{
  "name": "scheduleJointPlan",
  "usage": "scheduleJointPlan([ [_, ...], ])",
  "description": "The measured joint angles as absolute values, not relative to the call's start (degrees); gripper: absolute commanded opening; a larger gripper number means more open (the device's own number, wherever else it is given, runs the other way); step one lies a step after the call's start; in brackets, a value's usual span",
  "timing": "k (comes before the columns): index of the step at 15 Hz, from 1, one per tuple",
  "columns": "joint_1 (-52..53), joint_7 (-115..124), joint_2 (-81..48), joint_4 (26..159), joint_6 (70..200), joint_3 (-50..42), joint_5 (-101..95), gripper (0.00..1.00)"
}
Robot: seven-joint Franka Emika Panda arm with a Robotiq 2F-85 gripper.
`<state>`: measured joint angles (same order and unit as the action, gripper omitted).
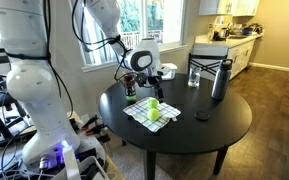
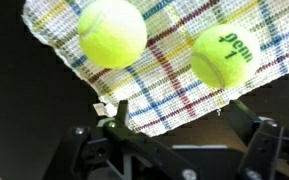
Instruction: Place the tennis ball on the left in the tennis ball container
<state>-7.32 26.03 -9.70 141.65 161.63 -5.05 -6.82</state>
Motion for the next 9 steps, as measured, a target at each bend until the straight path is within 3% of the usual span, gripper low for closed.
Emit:
scheduleJointPlan([
  [9, -4.3, 18.9, -19.6, 135.6, 169.7, -0.1, 5.3, 1.0],
])
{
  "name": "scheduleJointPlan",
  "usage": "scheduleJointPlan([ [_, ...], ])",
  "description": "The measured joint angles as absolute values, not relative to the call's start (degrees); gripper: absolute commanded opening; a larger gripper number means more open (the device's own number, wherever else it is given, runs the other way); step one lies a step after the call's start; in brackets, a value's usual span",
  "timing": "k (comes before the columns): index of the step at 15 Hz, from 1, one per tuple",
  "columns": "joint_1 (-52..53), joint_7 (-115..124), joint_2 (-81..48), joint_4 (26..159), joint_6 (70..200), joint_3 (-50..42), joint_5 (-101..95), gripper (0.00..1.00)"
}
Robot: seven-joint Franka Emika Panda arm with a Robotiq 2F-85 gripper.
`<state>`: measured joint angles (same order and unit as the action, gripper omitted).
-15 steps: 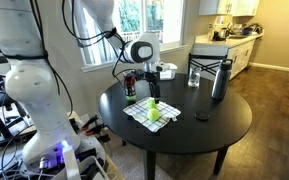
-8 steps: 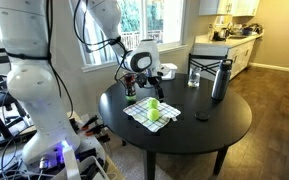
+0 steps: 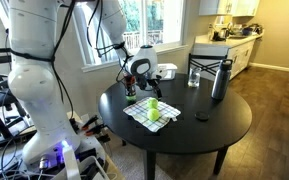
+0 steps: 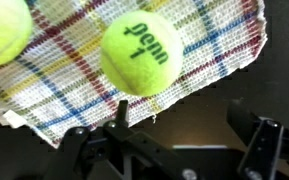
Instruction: Place the tennis ball on the left in the tennis ball container
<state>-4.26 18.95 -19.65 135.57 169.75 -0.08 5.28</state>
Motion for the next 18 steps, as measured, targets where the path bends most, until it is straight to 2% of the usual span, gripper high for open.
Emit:
scheduleJointPlan([
  [4, -2.8, 18.6, -22.4, 133.1, 168.8, 0.0, 6.6, 1.0],
  [12, 5.2, 19.4, -22.2, 132.5, 166.8, -10.1, 4.6, 1.0],
  [18, 5.7, 19.4, -20.9, 132.8, 161.4, -8.6, 4.6, 1.0],
])
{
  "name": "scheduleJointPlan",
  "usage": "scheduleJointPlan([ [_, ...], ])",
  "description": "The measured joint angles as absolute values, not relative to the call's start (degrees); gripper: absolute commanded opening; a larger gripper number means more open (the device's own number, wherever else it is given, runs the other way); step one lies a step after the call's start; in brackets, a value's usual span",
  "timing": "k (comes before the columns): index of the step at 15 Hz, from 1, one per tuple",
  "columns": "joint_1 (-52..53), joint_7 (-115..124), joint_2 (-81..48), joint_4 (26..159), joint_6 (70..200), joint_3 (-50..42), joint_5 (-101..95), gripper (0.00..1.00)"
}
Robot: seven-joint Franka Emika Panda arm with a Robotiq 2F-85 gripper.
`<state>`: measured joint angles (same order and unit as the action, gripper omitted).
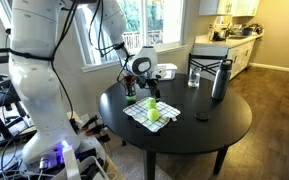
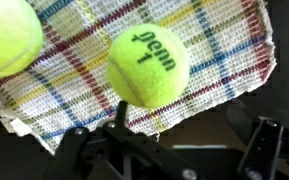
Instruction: Place the tennis ball on the left in the tennis ball container
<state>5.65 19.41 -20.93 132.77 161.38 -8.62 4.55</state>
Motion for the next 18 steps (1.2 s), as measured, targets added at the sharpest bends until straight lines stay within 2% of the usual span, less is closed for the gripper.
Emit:
scheduleJointPlan([
  [6, 5.9, 19.6, -19.2, 133.7, 155.3, -8.4, 2.8, 1.0],
  [18, 6.3, 22.9, -14.6, 137.9, 155.0, -10.6, -4.1, 1.0],
])
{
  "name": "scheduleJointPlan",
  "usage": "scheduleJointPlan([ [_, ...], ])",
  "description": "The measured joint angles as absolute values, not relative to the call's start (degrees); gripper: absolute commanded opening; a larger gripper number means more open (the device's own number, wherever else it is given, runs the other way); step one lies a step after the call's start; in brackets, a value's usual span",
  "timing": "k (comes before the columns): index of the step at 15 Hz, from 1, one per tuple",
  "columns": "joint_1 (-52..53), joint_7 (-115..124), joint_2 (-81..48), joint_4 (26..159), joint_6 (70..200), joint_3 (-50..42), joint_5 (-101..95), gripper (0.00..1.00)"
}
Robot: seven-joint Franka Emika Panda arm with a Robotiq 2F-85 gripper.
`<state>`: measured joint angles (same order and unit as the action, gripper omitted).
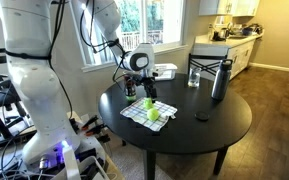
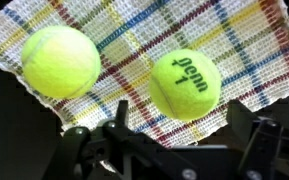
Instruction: Place the tennis ball on the left in the tennis ball container
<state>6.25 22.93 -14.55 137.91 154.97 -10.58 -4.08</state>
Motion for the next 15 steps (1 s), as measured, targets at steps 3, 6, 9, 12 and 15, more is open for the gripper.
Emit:
scheduleJointPlan([
  [3, 6.2, 22.9, -14.1, 139.1, 154.9, -10.5, -4.1, 1.0],
  [6, 6.2, 22.9, -14.1, 140.1, 154.8, -10.4, -4.1, 1.0],
  [9, 6.1, 22.9, -14.1, 140.7, 154.8, -10.2, -4.1, 1.0],
  [12, 5.9, 22.6, -14.1, 140.8, 154.8, -9.7, -4.1, 1.0],
  [15, 5.4, 21.7, -14.1, 140.9, 154.8, -8.9, -4.1, 1.0],
])
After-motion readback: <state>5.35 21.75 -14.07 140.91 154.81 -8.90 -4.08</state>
